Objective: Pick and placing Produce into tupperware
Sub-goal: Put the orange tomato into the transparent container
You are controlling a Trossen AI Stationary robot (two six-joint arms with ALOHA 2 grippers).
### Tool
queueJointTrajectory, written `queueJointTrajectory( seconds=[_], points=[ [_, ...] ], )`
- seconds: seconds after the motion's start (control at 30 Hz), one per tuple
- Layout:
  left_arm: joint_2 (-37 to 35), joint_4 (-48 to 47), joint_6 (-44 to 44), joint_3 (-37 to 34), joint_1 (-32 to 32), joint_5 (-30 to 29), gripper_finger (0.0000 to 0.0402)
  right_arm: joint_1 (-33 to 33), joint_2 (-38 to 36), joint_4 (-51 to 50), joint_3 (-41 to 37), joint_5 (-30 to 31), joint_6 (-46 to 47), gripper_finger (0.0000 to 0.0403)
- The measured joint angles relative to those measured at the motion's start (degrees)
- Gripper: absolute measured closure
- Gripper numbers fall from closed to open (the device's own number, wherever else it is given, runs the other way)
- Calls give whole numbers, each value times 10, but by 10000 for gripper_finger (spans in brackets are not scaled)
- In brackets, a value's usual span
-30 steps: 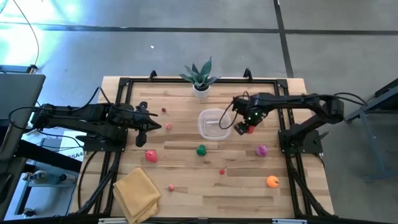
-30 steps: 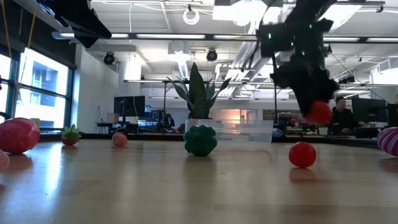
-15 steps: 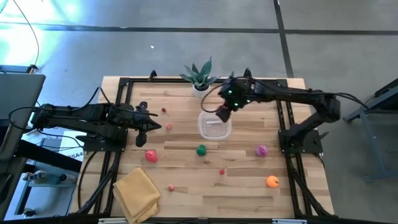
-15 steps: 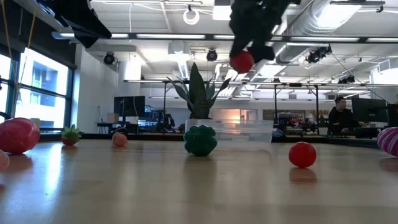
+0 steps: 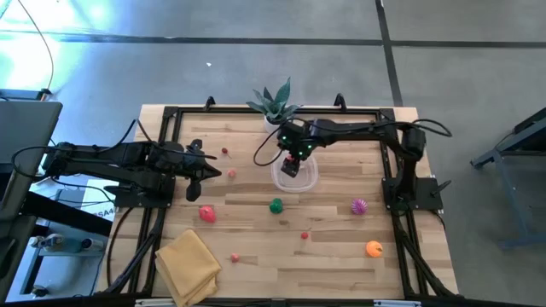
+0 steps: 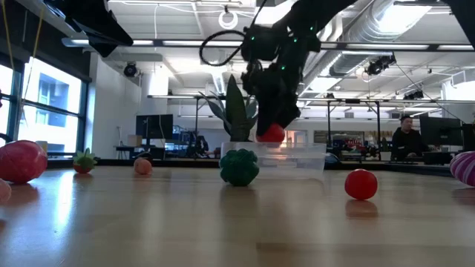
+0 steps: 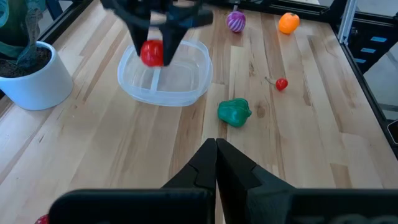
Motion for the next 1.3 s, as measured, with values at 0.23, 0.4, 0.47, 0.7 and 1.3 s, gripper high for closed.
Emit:
queueJointTrajectory(
  seconds=[0.23,0.4,0.47,0.7,1.3],
  points=[
    [0,0,0,0,0,0,401,2,51,14,0,3,-25,162],
    [0,0,0,0,0,0,401,3,57,28,0,4,-35,162],
    [0,0,0,0,0,0,401,3,57,28,0,5,-42,162],
    [0,0,0,0,0,0,401,3,57,26,0,25,-43,144],
    [0,0,0,0,0,0,401,7,47,13,0,23,-41,119]
  ],
)
